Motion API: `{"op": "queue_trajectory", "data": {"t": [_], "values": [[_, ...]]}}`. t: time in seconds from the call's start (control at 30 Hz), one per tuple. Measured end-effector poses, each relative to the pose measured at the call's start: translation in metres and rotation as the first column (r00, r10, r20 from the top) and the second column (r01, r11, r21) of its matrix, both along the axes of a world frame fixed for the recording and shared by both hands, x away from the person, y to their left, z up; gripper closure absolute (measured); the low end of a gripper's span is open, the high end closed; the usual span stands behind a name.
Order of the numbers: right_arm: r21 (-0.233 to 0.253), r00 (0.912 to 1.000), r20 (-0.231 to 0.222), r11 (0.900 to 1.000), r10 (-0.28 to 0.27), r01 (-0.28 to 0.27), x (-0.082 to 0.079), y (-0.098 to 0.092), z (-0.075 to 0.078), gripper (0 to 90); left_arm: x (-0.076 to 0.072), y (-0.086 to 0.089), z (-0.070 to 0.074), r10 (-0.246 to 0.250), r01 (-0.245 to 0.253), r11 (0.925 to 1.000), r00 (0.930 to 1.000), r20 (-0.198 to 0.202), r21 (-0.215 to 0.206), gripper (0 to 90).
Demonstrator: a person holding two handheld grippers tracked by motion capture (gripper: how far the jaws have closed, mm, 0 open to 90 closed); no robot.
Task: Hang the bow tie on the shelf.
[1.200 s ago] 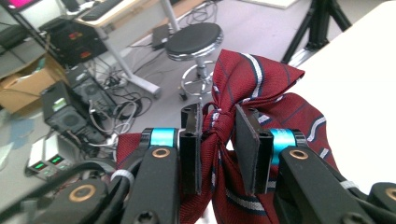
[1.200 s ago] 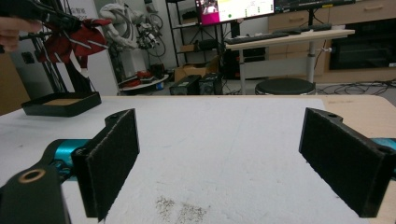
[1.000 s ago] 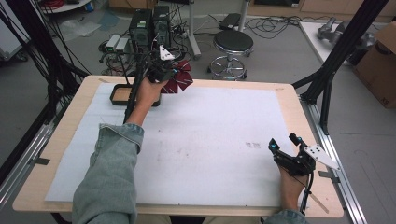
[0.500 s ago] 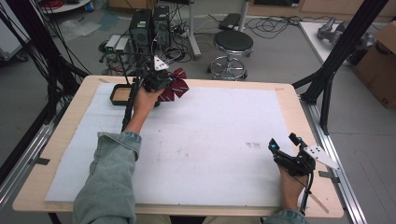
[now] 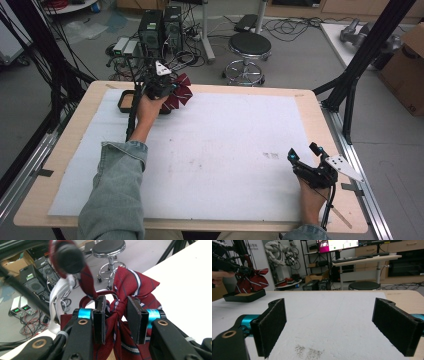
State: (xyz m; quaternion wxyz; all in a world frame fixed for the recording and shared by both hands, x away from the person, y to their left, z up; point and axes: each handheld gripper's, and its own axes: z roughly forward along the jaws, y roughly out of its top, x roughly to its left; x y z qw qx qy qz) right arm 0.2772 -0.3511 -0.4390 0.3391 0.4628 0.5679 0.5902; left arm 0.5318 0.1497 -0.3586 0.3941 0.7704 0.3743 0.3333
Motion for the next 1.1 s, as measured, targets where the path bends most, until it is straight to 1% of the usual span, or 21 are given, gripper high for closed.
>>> {"op": "queue_trajectory", "data": {"t": [0.1, 0.23, 0.37, 0.43, 0.53, 0.63, 0.67, 0.73, 0.8, 0.87, 0.93, 1.0, 1.1], "values": [[0.0, 1.0, 0.0, 1.0, 0.0, 0.0, 0.0, 0.0, 0.0, 11.3, 0.001, 0.003, 0.0, 0.013, -0.013, 0.9999, 0.9999, -0.002, 0.004, 69.5], [0.0, 1.0, 0.0, 1.0, -0.001, 0.001, 0.0, 0.0, 0.0, 11.3, 0.002, 0.006, -0.001, 0.015, -0.015, 0.9999, 0.9999, -0.008, 0.004, 69.5], [-0.006, 1.0, 0.0, 1.0, -0.002, 0.002, 0.0, 0.0, 0.0, 11.3, 0.003, 0.009, -0.002, 0.008, -0.008, 1.0, 0.9999, -0.009, -0.005, 68.6], [-0.002, 1.0, -0.005, 1.0, -0.001, 0.001, 0.0, 0.001, 0.0, 11.3, 0.003, 0.012, -0.001, 0.011, -0.011, 0.9999, 0.9999, -0.013, -0.007, 65.3], [-0.004, 1.0, -0.003, 1.0, 0.0, 0.0, 0.0, 0.001, 0.0, 11.3, 0.001, 0.016, 0.003, 0.018, -0.018, 0.9996, 0.9997, -0.019, -0.022, 61.2], [-0.002, 1.0, -0.002, 1.0, -0.001, 0.001, 0.0, 0.001, 0.0, 11.3, -0.003, 0.02, 0.006, 0.016, -0.017, 0.9993, 0.9991, -0.039, -0.032, 57.2], [-0.002, 1.0, -0.002, 1.0, -0.001, 0.001, 0.0, 0.001, 0.0, 11.3, -0.006, 0.021, 0.007, 0.017, -0.018, 0.9994, 0.9992, -0.035, -0.028, 56.1], [-0.004, 1.0, -0.001, 1.0, -0.001, 0.001, 0.0, 0.001, 0.0, 11.3, -0.01, 0.023, 0.008, 0.008, -0.009, 0.9995, 0.9995, -0.029, -0.032, 53.5], [-0.004, 1.0, -0.003, 1.0, -0.002, 0.002, 0.0, 0.001, 0.0, 11.3, -0.015, 0.026, 0.009, -0.005, 0.004, 0.9992, 0.9995, -0.032, -0.04, 51.2], [-0.004, 1.0, -0.002, 1.0, -0.001, 0.001, 0.0, 0.001, 0.0, 11.3, -0.018, 0.027, 0.01, -0.01, 0.007, 0.9986, 0.9991, -0.042, -0.052, 48.0], [-0.005, 1.0, -0.002, 1.0, -0.002, 0.002, 0.0, 0.001, 0.0, 11.3, -0.023, 0.028, 0.011, -0.029, 0.026, 0.9979, 0.9981, -0.054, -0.059, 47.4], [-0.006, 1.0, -0.002, 1.0, -0.004, 0.004, 0.0, 0.001, 0.0, 11.3, -0.029, 0.029, 0.012, -0.037, 0.034, 0.9978, 0.9979, -0.053, -0.056, 46.2], [-0.004, 1.0, -0.003, 1.0, -0.004, 0.004, 0.0, 0.001, 0.0, 11.3, -0.038, 0.032, 0.013, -0.045, 0.042, 0.9964, 0.998, -0.044, -0.073, 44.9]]}}
